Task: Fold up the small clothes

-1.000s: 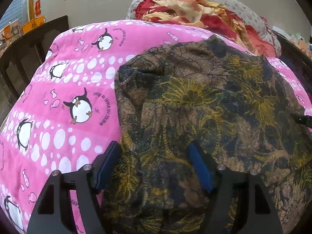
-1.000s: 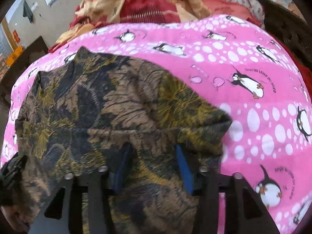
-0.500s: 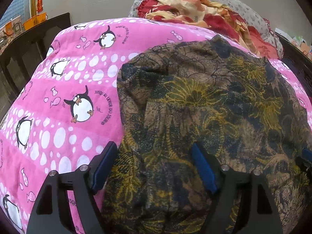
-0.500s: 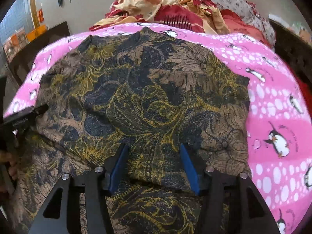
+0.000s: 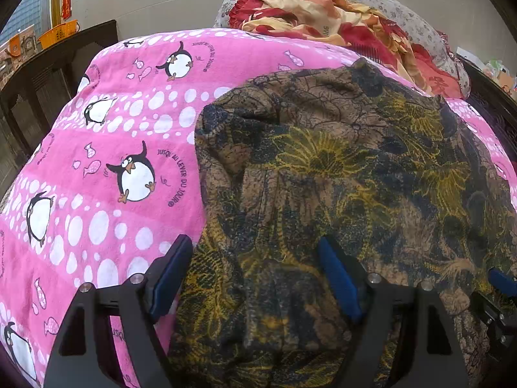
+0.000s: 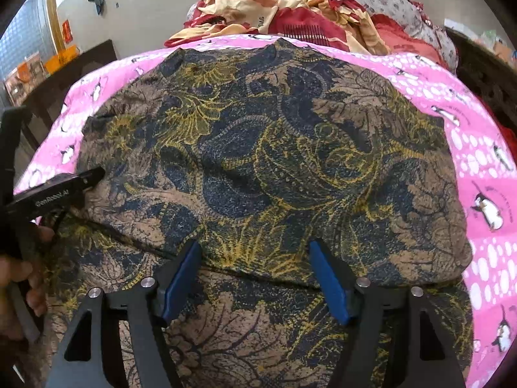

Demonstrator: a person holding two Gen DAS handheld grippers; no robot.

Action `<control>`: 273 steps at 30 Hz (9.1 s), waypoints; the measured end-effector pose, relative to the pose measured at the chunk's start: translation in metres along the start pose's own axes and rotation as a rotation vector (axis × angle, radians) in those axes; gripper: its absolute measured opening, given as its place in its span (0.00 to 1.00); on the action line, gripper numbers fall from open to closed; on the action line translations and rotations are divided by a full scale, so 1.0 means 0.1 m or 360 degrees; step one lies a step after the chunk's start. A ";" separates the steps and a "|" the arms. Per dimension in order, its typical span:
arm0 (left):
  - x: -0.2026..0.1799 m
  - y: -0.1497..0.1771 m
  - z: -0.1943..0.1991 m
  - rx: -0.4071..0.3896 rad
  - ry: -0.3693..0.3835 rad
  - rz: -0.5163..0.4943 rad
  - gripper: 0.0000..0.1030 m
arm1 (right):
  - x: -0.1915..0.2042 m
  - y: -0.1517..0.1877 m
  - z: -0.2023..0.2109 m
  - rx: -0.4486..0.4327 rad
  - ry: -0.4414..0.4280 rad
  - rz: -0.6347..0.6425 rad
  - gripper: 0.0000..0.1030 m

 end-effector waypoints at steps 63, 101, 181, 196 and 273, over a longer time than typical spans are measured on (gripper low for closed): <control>-0.07 0.02 -0.06 0.0061 0.0069 -0.0017 1.00 | 0.02 -0.01 -0.24 0.0131 0.0051 0.0159 1.00; 1.33 2.58 1.74 0.0458 0.0604 -0.0213 0.98 | 0.21 1.63 1.88 -0.0076 0.0201 0.0352 1.00; 1.14 0.04 1.86 -0.0163 0.0727 -0.0084 0.03 | -0.49 0.05 2.60 -0.0541 -0.0200 0.0122 0.05; 0.56 -0.01 0.40 0.0086 0.0485 -0.0114 0.03 | -1.43 -0.16 0.96 -0.0134 0.0038 -0.0247 0.05; -0.06 -0.37 0.20 0.0066 0.0010 0.0004 0.83 | -1.23 -0.54 0.53 -0.0105 0.0274 -0.0352 0.73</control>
Point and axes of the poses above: each gripper's, at about its wrist camera, not at the fingertips, and z roughly against the way its jaws point, x to its left, y to its underside, the point moved 9 cm from there along -z, roughly the way its jaws point, and after that the axes turned 15 degrees about -y, right-handed, at the moved point
